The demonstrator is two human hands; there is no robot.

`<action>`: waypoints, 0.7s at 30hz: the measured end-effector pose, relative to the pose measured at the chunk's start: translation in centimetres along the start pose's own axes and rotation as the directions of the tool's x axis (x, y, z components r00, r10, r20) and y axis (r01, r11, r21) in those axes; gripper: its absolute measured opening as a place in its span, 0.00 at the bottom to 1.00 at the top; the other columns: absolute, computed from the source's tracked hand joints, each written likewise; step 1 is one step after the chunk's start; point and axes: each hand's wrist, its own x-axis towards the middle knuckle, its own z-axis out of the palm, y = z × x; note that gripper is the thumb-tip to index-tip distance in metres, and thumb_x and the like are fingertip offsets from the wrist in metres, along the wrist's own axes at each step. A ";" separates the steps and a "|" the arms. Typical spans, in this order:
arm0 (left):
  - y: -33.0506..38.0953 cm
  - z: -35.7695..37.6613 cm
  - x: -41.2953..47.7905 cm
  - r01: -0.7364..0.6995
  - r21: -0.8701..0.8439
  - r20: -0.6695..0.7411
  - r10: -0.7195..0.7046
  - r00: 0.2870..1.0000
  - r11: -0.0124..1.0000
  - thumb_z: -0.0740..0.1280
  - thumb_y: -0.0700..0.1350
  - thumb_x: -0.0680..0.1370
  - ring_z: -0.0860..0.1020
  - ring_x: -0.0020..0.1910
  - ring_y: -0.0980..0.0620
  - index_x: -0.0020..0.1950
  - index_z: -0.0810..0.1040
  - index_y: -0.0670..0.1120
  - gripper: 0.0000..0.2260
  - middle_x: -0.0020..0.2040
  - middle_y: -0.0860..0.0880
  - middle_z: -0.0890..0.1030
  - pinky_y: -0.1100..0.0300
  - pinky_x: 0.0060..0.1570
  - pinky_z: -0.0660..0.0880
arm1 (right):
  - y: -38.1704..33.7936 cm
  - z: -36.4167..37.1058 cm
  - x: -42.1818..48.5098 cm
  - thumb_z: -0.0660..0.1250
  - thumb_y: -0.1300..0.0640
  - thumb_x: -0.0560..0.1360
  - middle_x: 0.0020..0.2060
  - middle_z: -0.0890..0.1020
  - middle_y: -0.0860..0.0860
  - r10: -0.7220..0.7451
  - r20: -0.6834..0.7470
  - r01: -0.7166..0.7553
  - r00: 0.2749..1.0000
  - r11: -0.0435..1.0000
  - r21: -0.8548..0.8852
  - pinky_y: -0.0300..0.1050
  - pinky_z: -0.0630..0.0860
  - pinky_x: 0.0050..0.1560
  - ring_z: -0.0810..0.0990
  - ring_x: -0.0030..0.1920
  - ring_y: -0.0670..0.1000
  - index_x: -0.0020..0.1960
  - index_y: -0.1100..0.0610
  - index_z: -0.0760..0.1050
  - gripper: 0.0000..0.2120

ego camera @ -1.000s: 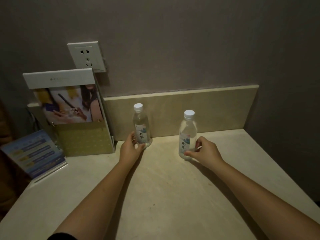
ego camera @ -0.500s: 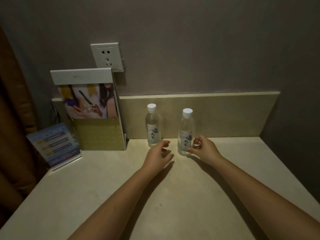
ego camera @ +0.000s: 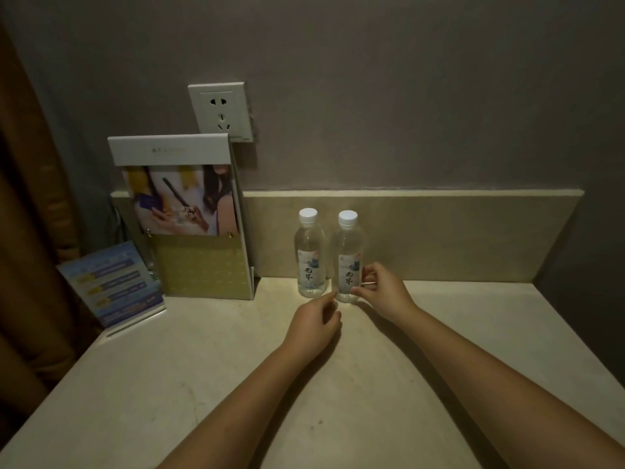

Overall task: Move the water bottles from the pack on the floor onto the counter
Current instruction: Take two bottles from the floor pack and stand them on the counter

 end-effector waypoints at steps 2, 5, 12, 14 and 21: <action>-0.6 -0.4 -0.1 0.010 0.023 -0.021 -0.009 1.000 1.000 0.64 0.46 0.78 0.76 0.60 0.56 0.71 0.70 0.50 0.20 0.62 0.51 0.79 0.66 0.58 0.68 | -0.2 0.5 0.4 0.74 0.57 0.70 0.53 0.81 0.51 -0.001 -0.003 0.001 1.000 1.000 -0.009 0.47 0.79 0.53 0.81 0.50 0.49 0.57 0.56 0.72 0.18; -1.3 -1.3 -0.1 0.010 0.056 -0.054 -0.007 0.998 0.998 0.64 0.45 0.78 0.76 0.59 0.57 0.69 0.71 0.51 0.19 0.62 0.52 0.78 0.66 0.58 0.68 | -0.2 1.2 0.7 0.74 0.57 0.71 0.53 0.81 0.52 -0.008 -0.029 0.008 1.000 1.000 -0.020 0.48 0.79 0.54 0.81 0.50 0.49 0.57 0.57 0.73 0.17; -2.8 -1.7 -1.0 -0.161 0.289 -0.034 0.178 0.983 0.944 0.61 0.45 0.78 0.73 0.58 0.54 0.63 0.75 0.48 0.14 0.58 0.50 0.78 0.62 0.56 0.71 | 0.1 1.6 1.0 0.74 0.57 0.71 0.52 0.81 0.52 -0.020 -0.054 0.019 0.998 1.000 -0.019 0.47 0.79 0.53 0.81 0.50 0.49 0.57 0.57 0.73 0.17; -2.7 -1.6 -1.0 -0.157 0.304 -0.056 0.182 0.982 0.940 0.61 0.45 0.78 0.73 0.57 0.54 0.62 0.76 0.47 0.13 0.57 0.50 0.78 0.61 0.55 0.72 | 0.2 1.5 1.1 0.74 0.57 0.71 0.51 0.81 0.51 -0.025 -0.052 0.023 0.998 0.999 -0.026 0.45 0.79 0.51 0.81 0.48 0.48 0.56 0.56 0.73 0.17; -2.3 -1.4 -1.4 -0.161 0.348 -0.069 0.197 0.978 0.924 0.60 0.45 0.79 0.73 0.58 0.53 0.62 0.76 0.47 0.14 0.59 0.50 0.78 0.61 0.56 0.72 | 0.8 2.1 0.4 0.76 0.57 0.69 0.49 0.82 0.51 -0.013 -0.077 0.016 0.997 0.999 0.030 0.46 0.79 0.53 0.81 0.49 0.50 0.56 0.57 0.74 0.19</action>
